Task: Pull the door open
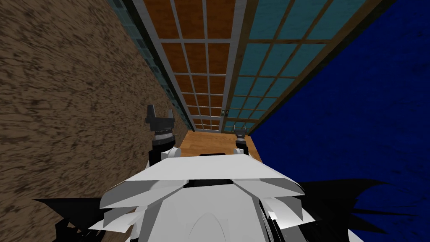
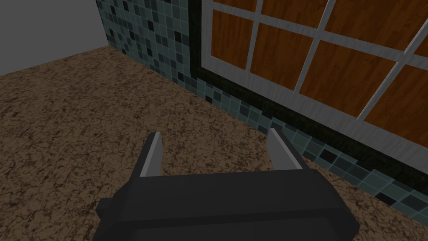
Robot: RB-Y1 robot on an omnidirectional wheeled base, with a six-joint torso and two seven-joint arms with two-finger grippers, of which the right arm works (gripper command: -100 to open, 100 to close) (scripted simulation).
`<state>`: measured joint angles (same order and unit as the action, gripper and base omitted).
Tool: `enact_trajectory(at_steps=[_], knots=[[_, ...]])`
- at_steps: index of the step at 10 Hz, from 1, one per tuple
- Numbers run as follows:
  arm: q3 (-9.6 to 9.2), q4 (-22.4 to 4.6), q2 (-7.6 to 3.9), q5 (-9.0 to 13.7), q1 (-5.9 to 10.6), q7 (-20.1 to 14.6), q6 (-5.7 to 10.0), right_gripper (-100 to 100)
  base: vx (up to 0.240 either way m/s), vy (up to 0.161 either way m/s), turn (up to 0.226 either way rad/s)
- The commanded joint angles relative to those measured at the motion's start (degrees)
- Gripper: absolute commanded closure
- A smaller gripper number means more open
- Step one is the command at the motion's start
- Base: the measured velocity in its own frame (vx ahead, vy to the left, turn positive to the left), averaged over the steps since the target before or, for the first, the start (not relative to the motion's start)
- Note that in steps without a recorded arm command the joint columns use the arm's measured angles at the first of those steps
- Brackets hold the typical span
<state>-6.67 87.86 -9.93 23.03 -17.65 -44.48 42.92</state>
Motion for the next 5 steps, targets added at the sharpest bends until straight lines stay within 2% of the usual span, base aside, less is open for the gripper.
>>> enact_trajectory(at_steps=[1, 5], knots=[[-0.41, -2.26, -0.61, 0.87, 0.27, -2.59, 0.66, -100, 0.100, 0.005, 0.050], [-1.47, -7.58, -1.58, 2.89, 1.26, -8.00, 1.61, -100, 0.105, 0.008, 0.048]])
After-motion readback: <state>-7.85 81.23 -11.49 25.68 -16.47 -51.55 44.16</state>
